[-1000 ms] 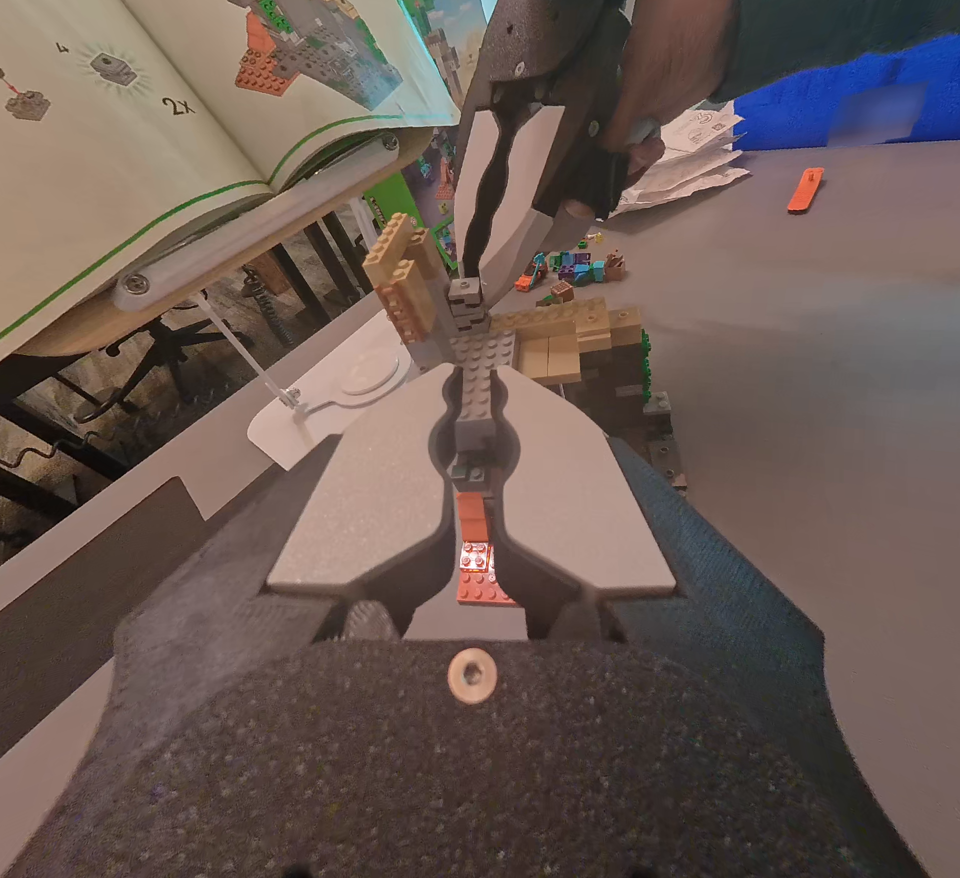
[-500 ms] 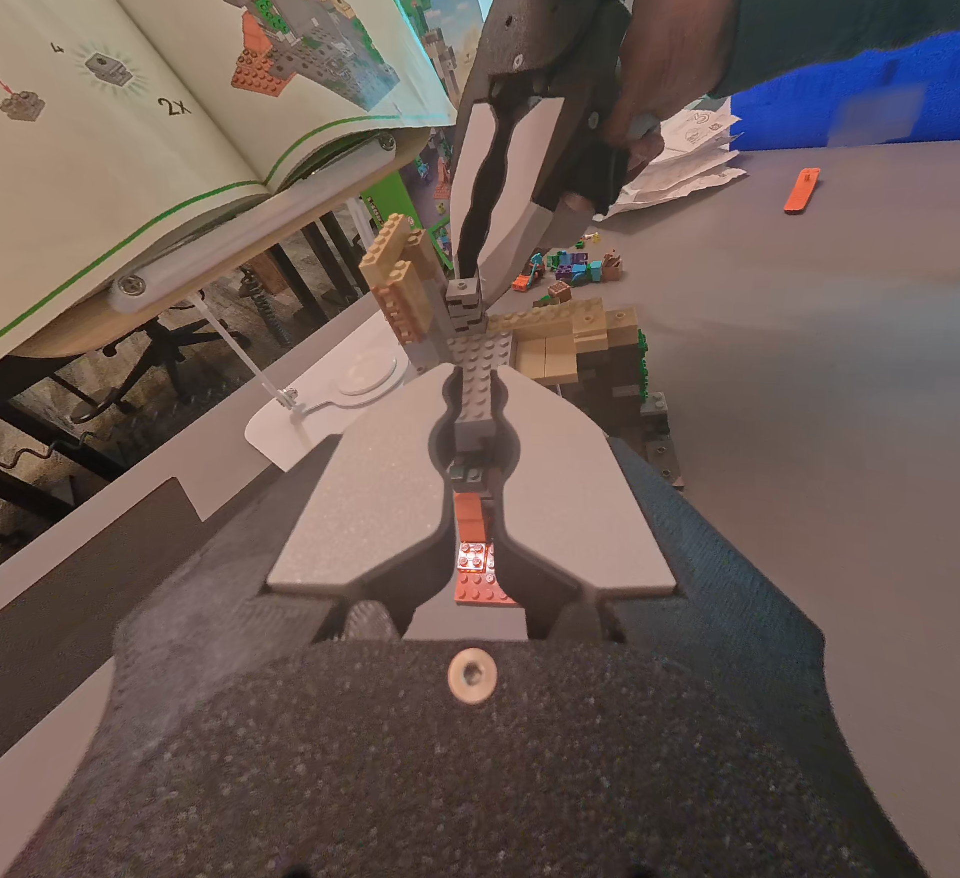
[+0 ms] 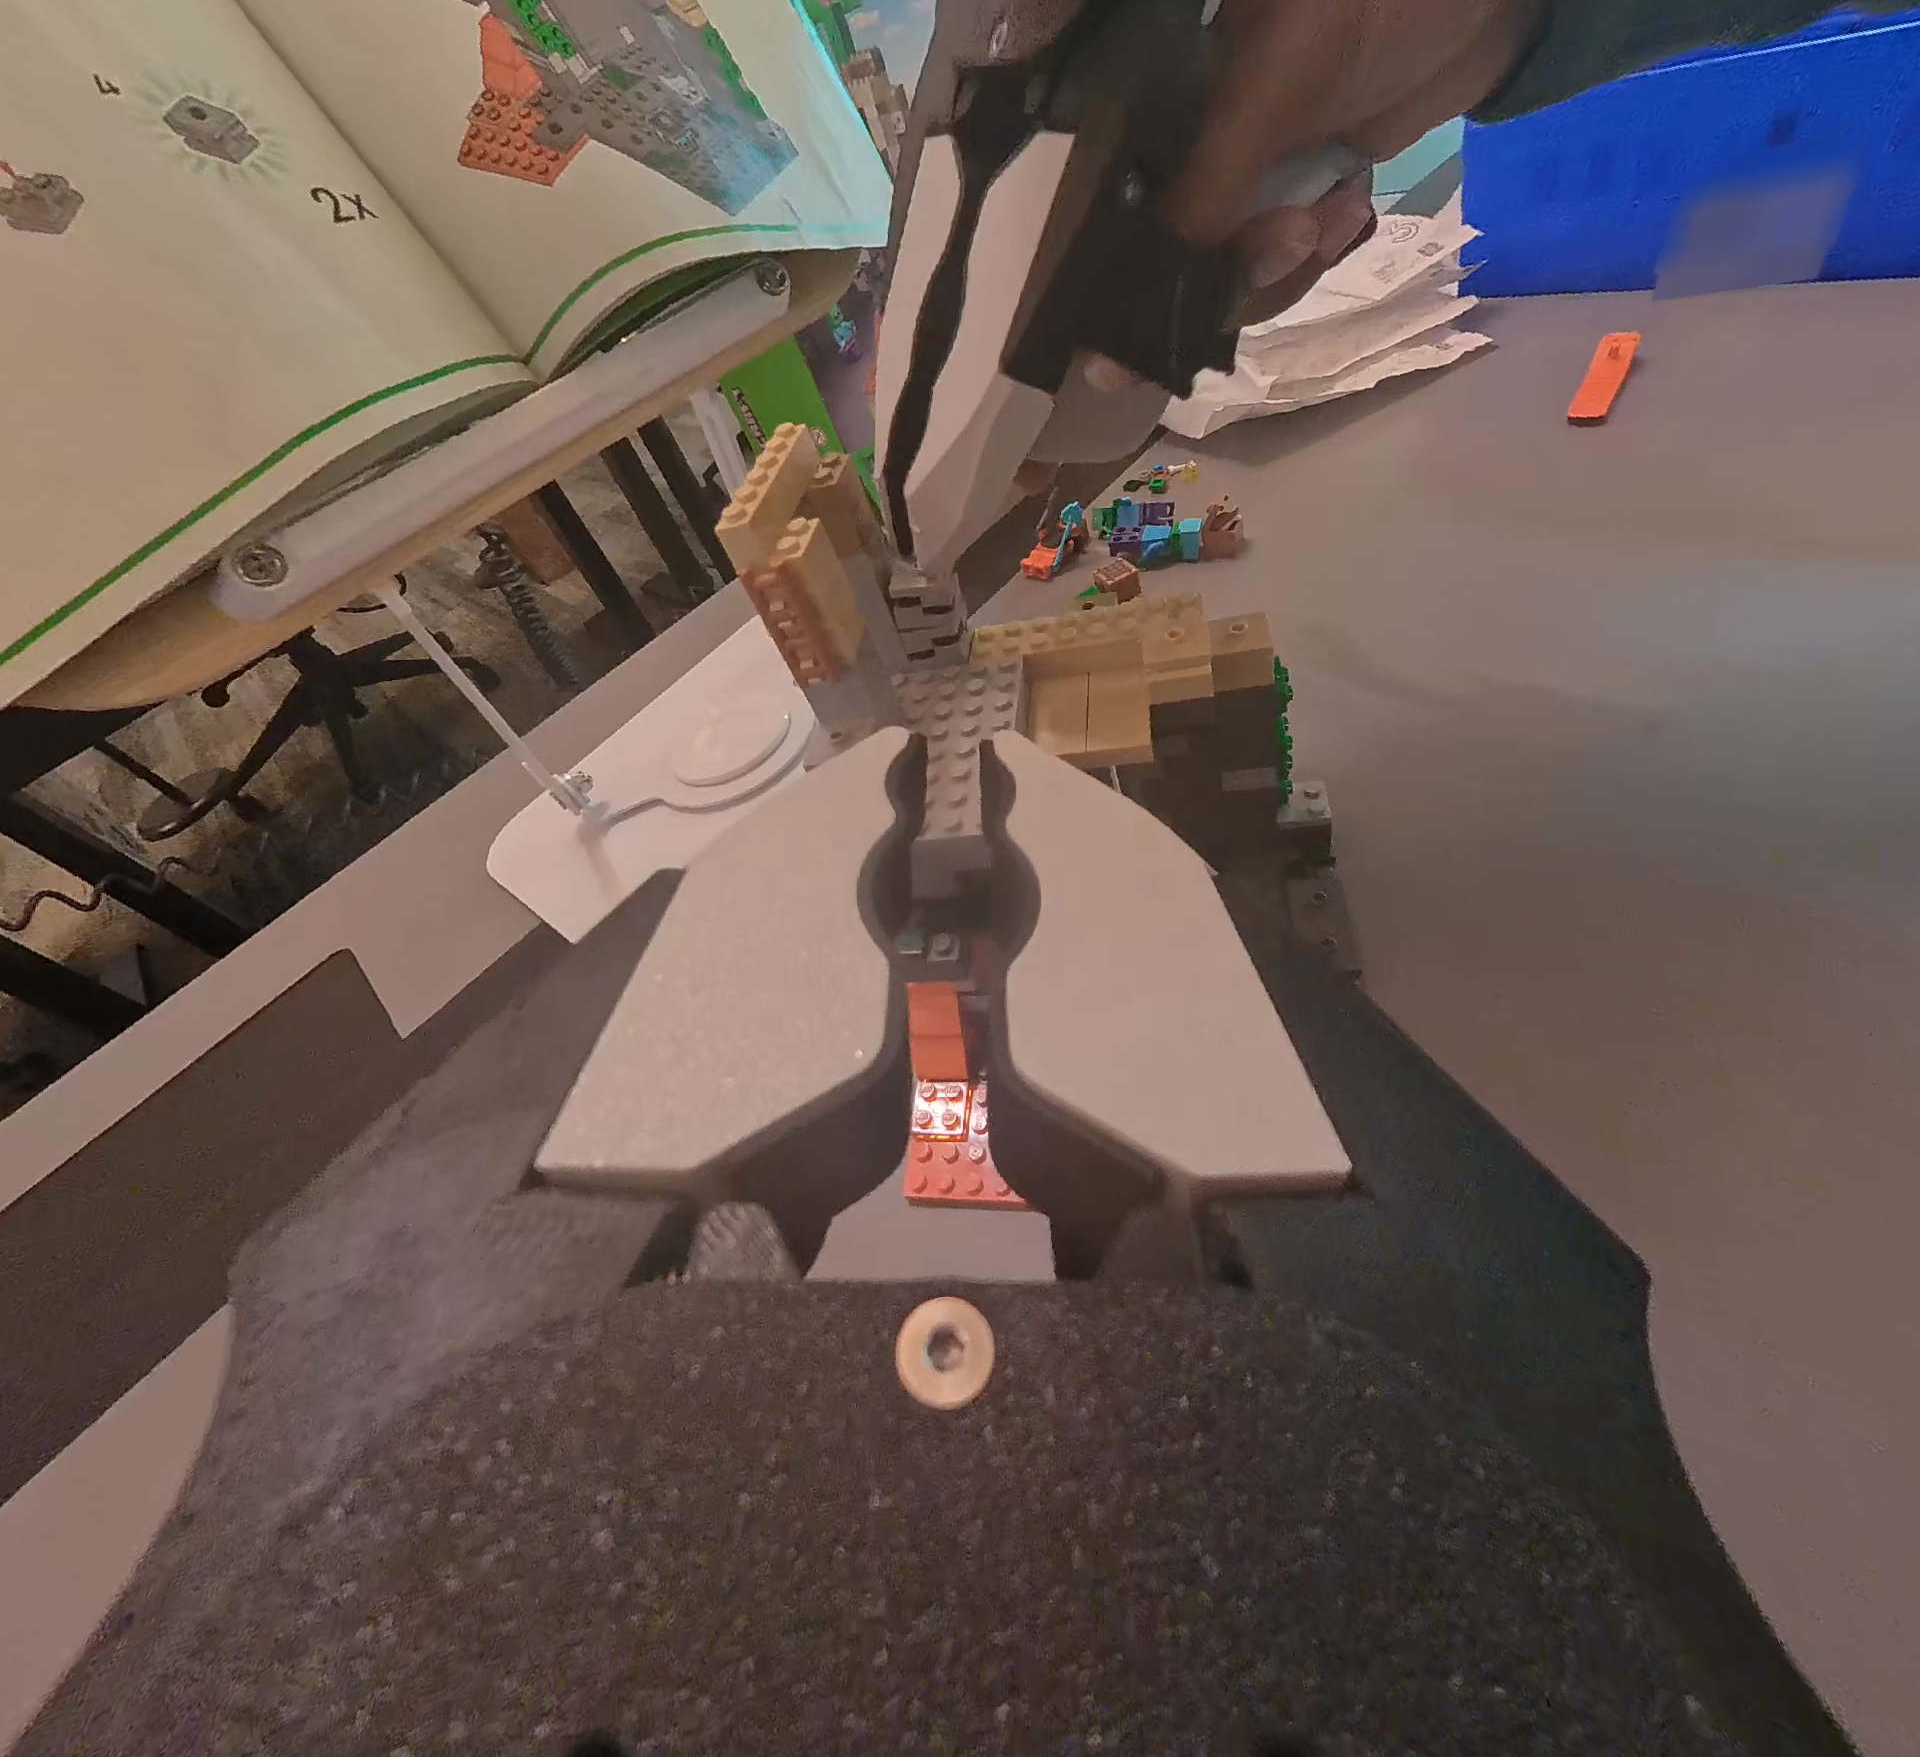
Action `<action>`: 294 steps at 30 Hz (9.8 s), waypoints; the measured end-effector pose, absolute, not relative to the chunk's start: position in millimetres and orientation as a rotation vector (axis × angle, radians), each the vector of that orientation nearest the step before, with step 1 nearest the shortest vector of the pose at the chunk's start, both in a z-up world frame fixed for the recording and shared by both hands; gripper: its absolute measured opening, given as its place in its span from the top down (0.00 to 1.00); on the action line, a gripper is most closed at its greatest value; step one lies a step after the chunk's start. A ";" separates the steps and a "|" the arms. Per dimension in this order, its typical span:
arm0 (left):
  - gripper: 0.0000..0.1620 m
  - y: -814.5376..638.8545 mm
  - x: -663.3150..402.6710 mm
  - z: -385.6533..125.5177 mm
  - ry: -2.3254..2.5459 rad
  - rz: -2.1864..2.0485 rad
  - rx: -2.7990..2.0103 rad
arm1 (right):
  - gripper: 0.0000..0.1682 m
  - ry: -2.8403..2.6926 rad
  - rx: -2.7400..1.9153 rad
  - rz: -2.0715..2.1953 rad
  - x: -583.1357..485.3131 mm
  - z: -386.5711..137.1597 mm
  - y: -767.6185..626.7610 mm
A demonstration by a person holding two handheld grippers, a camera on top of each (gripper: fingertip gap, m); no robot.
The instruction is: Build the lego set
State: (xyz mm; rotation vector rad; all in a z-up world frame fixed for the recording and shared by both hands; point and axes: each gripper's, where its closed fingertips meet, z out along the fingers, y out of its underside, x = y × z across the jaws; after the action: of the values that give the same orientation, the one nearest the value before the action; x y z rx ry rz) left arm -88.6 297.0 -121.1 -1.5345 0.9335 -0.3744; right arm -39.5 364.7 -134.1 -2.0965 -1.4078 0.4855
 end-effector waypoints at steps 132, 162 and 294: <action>0.96 284.6 -61.3 -160.9 1.045 -0.377 -1.562 | 1.00 -1.048 -1.792 0.707 -22.1 -118.0 376.6; 0.96 288.3 -64.0 -155.3 1.007 -0.391 -1.547 | 0.89 -1.101 -1.949 0.477 -44.6 -146.8 364.3; 0.85 258.6 -40.6 -86.7 0.349 -1.721 -1.642 | 0.86 -1.347 -1.524 0.412 -30.2 -92.2 273.3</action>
State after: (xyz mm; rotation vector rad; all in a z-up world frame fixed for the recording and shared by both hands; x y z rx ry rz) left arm -40.6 258.6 -86.7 -1.6418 0.3488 -1.7215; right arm -30.2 273.3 -92.2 -1.5235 -1.3465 0.4119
